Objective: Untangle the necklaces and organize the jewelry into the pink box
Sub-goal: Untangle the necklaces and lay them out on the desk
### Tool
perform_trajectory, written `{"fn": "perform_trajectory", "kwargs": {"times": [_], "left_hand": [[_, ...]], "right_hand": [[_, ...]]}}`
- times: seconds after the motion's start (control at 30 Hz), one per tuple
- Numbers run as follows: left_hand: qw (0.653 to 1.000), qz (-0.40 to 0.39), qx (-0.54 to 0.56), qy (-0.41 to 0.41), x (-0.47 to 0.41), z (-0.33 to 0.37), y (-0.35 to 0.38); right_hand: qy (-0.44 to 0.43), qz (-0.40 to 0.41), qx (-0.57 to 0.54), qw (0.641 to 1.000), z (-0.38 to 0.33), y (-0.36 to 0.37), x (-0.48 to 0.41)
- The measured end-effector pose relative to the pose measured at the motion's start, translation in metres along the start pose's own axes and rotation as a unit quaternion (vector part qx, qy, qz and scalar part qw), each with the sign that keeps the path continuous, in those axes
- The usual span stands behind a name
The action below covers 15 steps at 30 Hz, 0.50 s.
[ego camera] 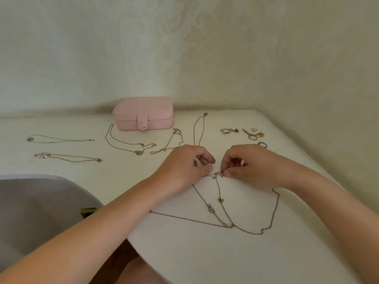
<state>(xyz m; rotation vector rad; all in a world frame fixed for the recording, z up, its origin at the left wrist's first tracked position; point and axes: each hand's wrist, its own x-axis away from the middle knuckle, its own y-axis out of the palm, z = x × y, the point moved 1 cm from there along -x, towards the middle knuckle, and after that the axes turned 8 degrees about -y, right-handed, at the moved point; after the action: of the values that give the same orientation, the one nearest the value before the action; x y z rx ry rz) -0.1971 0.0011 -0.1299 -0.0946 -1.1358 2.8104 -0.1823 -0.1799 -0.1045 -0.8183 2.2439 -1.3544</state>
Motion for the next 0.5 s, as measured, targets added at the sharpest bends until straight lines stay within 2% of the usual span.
{"fn": "perform_trajectory", "kwargs": {"times": [0.13, 0.23, 0.5], "left_hand": [[1.0, -0.002, 0.011, 0.008, 0.0, -0.0059, 0.0035], [1.0, -0.01, 0.013, 0.014, 0.0002, -0.0069, 0.0034], [0.999, -0.021, 0.022, 0.024, -0.0001, -0.0065, 0.0039]], "right_hand": [[-0.013, -0.045, 0.047, 0.998, 0.0022, 0.0035, -0.0009], [-0.01, -0.04, 0.057, 0.997, 0.0039, 0.0058, -0.0022], [-0.022, -0.007, -0.027, 0.999, 0.002, 0.0041, 0.0011]]}}
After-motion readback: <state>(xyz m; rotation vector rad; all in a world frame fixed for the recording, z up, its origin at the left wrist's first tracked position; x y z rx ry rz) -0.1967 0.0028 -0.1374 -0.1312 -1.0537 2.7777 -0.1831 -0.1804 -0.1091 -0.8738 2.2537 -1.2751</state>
